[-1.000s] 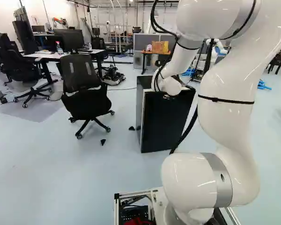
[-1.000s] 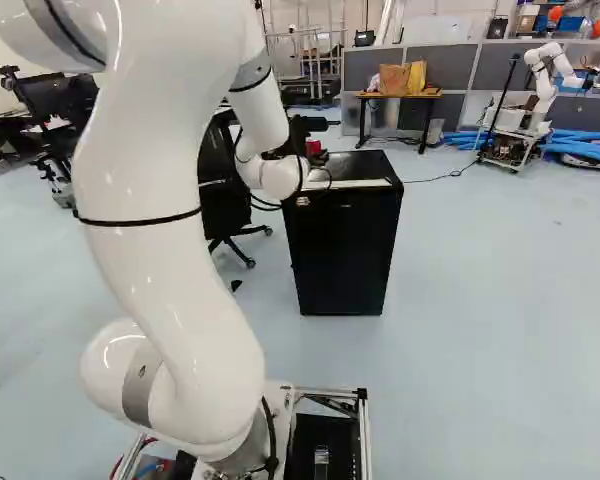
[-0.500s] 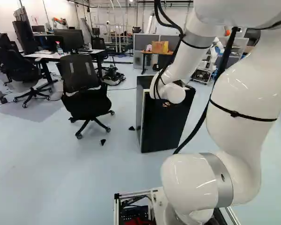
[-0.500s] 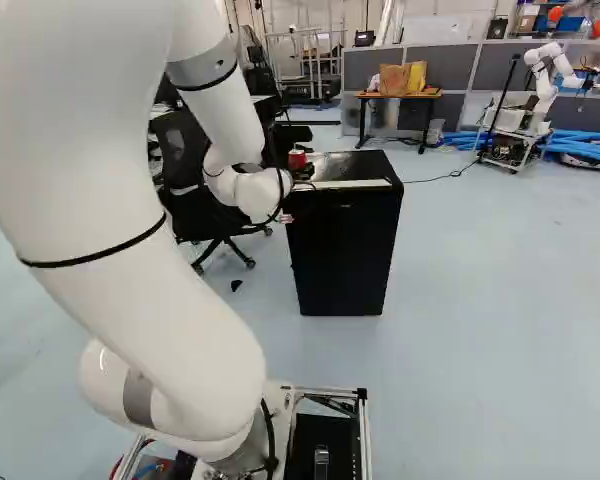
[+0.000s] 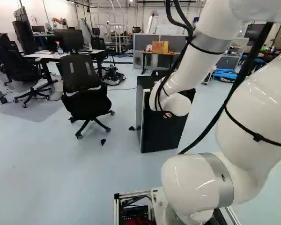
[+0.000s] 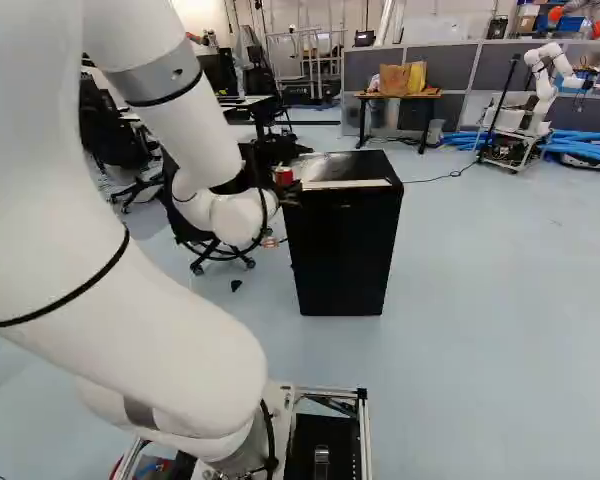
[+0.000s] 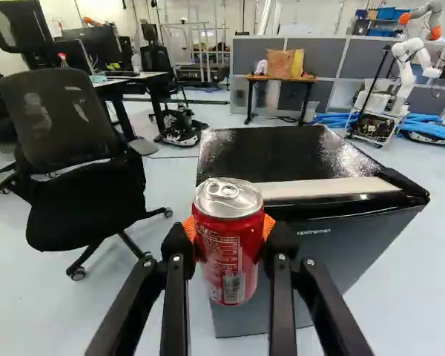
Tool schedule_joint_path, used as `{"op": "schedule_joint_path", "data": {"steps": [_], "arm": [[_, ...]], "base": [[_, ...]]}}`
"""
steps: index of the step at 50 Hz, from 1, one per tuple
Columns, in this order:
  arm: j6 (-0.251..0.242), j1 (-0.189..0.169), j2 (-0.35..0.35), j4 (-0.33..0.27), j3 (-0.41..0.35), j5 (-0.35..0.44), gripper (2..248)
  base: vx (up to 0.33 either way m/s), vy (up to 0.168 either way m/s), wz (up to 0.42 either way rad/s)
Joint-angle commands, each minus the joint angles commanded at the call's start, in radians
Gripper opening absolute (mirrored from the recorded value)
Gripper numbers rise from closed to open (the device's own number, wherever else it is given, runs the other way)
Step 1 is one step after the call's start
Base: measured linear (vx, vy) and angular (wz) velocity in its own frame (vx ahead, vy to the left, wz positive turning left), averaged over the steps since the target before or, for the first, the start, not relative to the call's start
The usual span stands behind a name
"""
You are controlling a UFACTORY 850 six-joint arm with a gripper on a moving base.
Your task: Grab a drink from the fridge
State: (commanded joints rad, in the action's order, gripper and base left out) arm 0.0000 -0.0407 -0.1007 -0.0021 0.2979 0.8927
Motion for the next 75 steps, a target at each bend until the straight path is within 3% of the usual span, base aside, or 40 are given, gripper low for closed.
{"op": "schedule_joint_path", "data": {"steps": [36, 75], "arm": [[0.0, 0.034, -0.149, 0.002, -0.175, -0.017, 99], [0.0, 0.041, -0.179, 0.002, -0.211, -0.02, 99]], "base": [[0.0, 0.0, 0.0], [0.0, 0.0, 0.0]]}}
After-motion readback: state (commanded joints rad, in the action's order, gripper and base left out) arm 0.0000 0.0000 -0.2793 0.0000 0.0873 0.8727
